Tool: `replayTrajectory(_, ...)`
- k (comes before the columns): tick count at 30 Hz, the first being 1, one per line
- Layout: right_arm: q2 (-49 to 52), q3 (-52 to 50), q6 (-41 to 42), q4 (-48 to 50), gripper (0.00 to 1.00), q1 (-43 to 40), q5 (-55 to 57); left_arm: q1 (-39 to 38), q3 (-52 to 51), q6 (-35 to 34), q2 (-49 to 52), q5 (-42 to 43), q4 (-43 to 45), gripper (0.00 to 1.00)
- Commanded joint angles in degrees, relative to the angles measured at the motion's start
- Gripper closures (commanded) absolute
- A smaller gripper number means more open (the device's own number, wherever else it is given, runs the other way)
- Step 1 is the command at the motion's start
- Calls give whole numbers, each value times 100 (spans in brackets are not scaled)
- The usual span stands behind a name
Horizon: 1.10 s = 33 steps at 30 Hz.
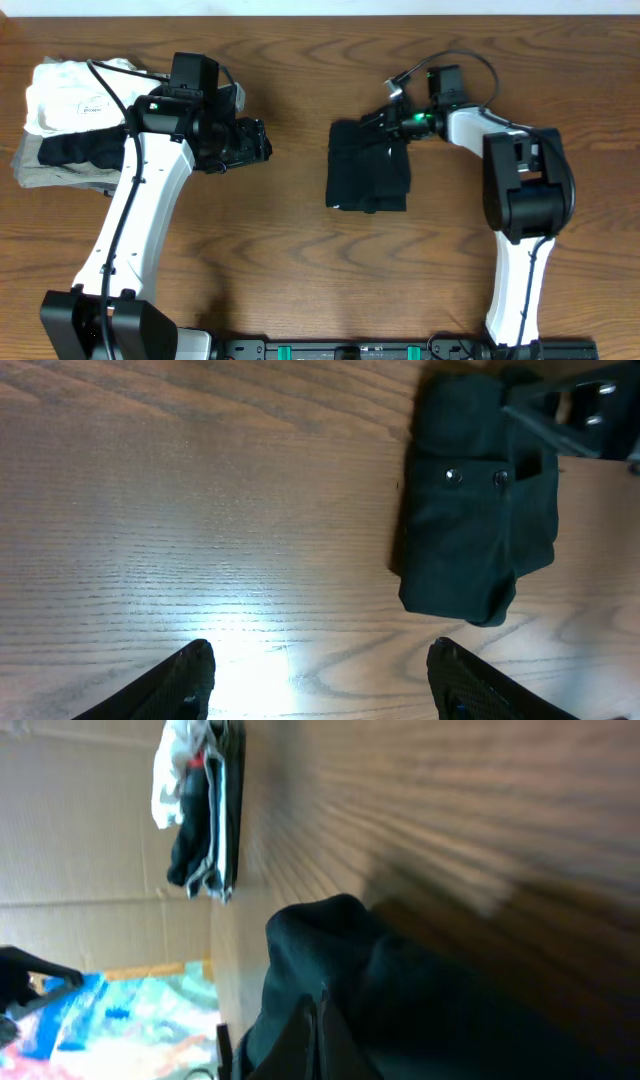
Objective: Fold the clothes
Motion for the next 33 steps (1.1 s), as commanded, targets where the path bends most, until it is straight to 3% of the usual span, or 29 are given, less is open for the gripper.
replayTrajectory(1, -868, 87, 31, -116, 99, -153, 57, 15, -28, 55, 39, -74, -11, 30)
replayTrajectory(9, -2227, 85, -216, -1342, 98, 94, -109, 15, -28, 55, 39, -74, -9, 30)
replayTrajectory(16, -2229, -22, -789, -2371, 99, 769, 57, 15, -28, 52, 39, -74, 13, 30)
replayTrajectory(22, -2155, -549, -713, -2367, 99, 1106, 575, 15, -28, 52, 39, -74, 9, 30)
replayTrajectory(33, -2052, -2009, -356, -1453, 99, 879, 621, 15, -28, 52, 39, -74, 26, 30)
